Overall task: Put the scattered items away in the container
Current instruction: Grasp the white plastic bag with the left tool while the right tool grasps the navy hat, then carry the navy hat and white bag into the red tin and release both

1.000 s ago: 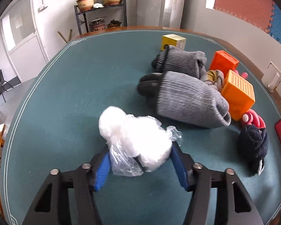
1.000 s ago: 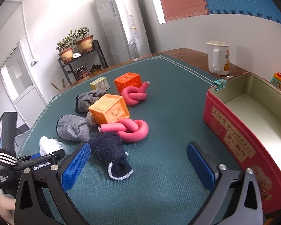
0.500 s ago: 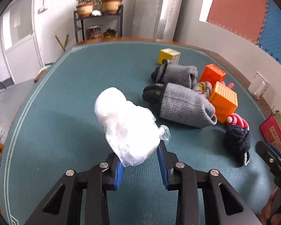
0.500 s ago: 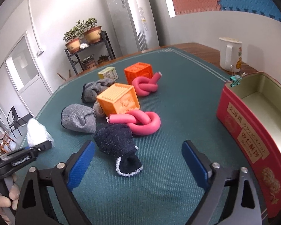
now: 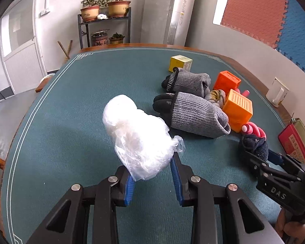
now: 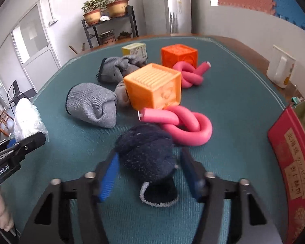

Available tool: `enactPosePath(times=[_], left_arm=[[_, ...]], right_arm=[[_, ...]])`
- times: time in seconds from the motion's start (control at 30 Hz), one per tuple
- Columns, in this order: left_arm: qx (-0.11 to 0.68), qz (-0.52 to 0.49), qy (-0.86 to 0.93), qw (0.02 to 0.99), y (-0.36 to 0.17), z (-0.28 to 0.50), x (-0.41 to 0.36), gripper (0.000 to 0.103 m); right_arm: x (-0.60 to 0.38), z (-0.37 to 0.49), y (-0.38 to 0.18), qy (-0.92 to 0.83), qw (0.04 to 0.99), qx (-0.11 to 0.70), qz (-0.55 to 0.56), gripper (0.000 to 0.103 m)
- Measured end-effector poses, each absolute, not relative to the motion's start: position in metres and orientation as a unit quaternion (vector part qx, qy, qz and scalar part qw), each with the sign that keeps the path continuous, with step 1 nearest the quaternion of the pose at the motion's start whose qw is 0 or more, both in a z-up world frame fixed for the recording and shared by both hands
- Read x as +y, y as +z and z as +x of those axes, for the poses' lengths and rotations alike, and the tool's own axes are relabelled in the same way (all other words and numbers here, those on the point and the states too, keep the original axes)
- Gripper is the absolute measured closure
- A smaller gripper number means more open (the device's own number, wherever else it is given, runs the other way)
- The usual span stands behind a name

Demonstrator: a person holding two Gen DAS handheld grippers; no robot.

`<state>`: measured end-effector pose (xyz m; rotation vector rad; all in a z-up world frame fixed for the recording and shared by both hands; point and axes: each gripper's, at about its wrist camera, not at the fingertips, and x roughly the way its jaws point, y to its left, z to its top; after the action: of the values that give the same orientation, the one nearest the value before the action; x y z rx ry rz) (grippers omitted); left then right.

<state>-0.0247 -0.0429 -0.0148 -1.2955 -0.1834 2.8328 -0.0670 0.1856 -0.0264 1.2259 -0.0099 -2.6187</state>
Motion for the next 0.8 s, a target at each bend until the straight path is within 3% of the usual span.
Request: enactPosePath(times=[0.53,0.8], left_arm=[[-0.036,-0.408,0.912,0.022,-0.014,-0.020,-0.023,0.069],[-0.015,-0.398,0.916,0.053,-0.003,-0.008,0.013,0.069]], right_arm=[[0.230,-0.020,0.003,-0.930,0.074,-0.065,0.354,0.054],[0.298,0.028,0.038,-0.951,-0.007,-0.096,0.293,0.054]])
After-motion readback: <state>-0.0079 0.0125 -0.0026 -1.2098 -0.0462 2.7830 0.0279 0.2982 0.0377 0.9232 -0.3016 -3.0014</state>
